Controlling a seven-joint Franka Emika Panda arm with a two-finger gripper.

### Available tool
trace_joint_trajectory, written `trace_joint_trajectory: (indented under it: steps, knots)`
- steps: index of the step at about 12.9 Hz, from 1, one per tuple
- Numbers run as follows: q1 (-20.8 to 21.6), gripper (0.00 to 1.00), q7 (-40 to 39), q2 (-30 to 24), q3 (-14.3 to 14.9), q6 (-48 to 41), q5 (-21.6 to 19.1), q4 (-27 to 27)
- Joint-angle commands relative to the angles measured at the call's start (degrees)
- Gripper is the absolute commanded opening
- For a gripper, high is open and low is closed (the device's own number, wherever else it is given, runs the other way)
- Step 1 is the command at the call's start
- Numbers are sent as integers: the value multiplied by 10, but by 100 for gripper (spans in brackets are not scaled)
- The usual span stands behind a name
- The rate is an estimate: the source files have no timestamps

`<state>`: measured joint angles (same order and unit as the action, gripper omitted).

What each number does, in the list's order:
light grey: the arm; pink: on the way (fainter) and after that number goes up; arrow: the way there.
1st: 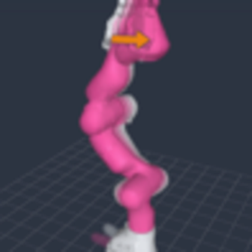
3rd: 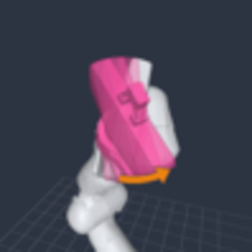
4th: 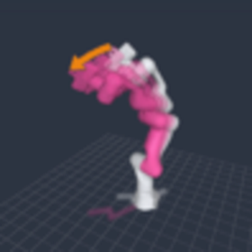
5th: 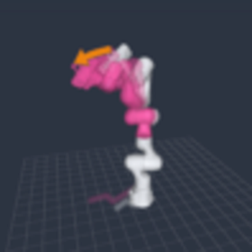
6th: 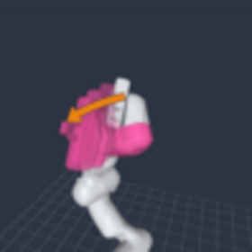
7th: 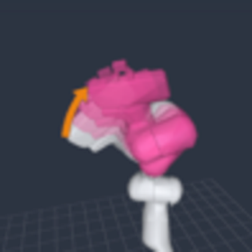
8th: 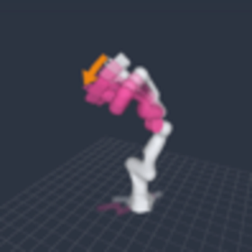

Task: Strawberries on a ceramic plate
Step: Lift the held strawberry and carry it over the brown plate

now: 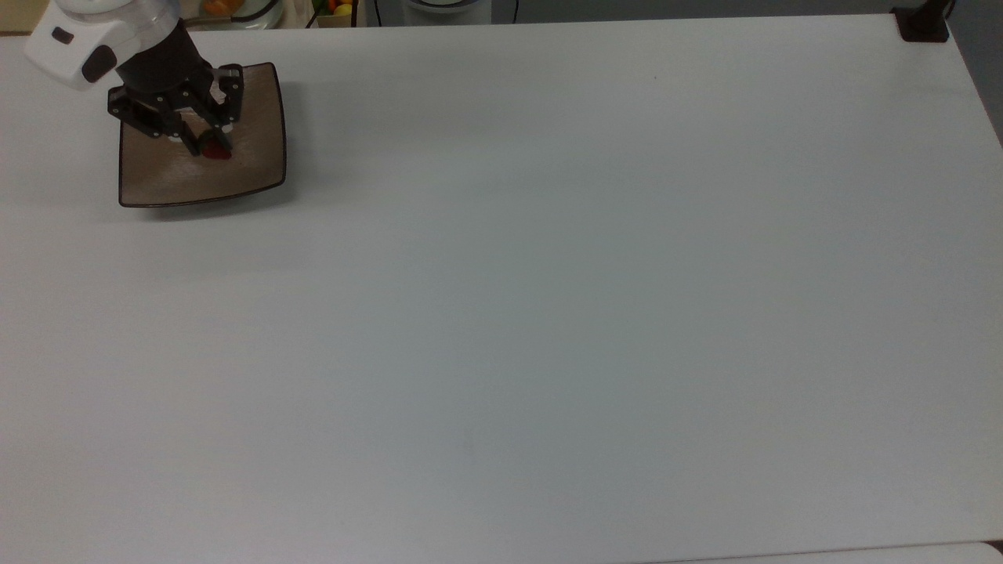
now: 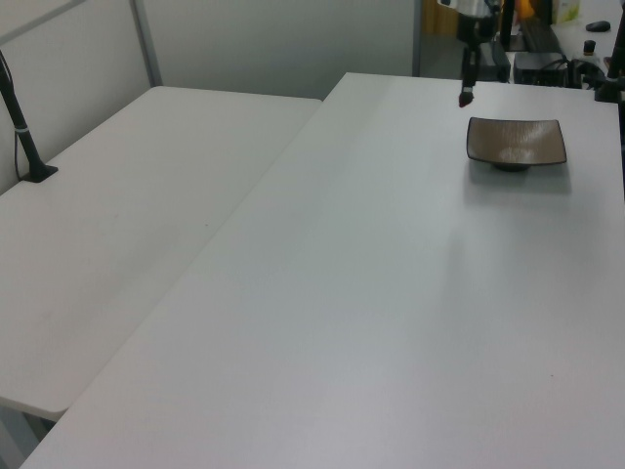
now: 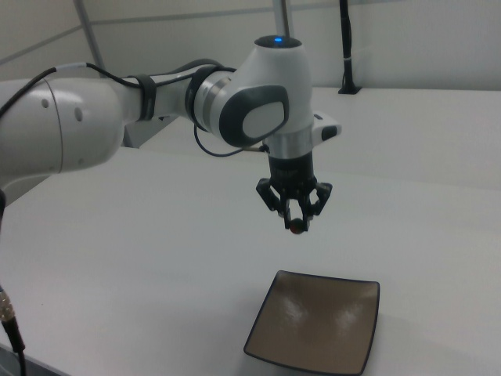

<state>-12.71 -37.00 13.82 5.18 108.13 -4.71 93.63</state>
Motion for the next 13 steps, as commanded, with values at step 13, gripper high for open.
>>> trace_joint_trajectory:
  steps: [13]
  knots:
    - [-64,14,-388,-49,15,142,-2,213]
